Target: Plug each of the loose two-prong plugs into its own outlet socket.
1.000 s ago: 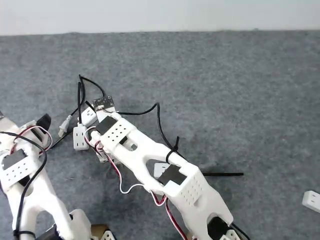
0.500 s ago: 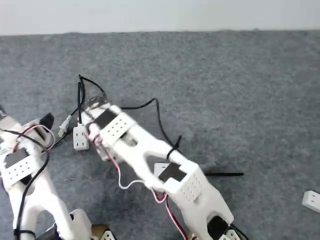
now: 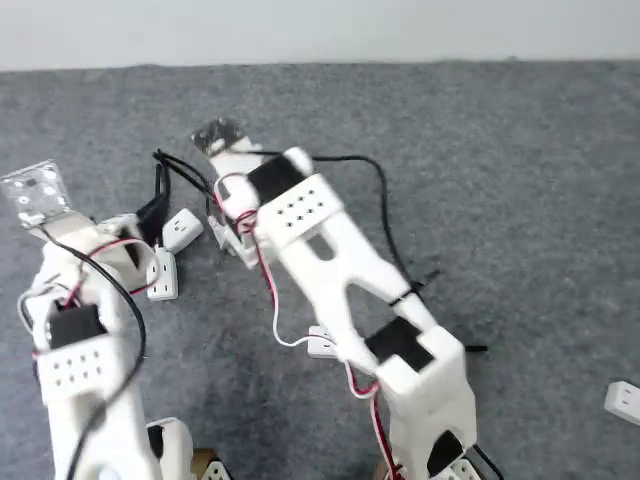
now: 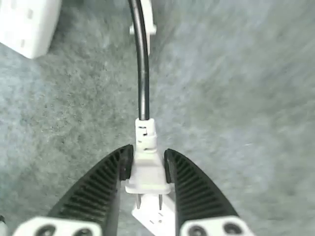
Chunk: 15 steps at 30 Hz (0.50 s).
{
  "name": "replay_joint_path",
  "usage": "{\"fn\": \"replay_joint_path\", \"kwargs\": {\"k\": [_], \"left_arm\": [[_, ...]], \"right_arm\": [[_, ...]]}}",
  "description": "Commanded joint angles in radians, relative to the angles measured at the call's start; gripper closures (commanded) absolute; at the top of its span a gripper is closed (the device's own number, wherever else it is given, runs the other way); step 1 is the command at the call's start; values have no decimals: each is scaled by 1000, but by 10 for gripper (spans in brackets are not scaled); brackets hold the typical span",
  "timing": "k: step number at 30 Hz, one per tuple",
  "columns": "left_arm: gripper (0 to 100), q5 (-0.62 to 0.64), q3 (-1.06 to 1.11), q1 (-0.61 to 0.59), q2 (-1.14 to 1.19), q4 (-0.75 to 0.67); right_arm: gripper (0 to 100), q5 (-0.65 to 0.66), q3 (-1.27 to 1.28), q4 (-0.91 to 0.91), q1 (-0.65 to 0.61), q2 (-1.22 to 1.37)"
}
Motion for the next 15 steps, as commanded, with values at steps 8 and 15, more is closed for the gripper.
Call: {"fn": "replay_joint_path", "kwargs": {"k": [8,15], "left_arm": [[629,-20,16,281,-703,203],[629,-167,183,445,-1037,245]], "right_arm": [[991,199,-58,10,13,-475],[991,293,-54,-12,-88,-662]]}}
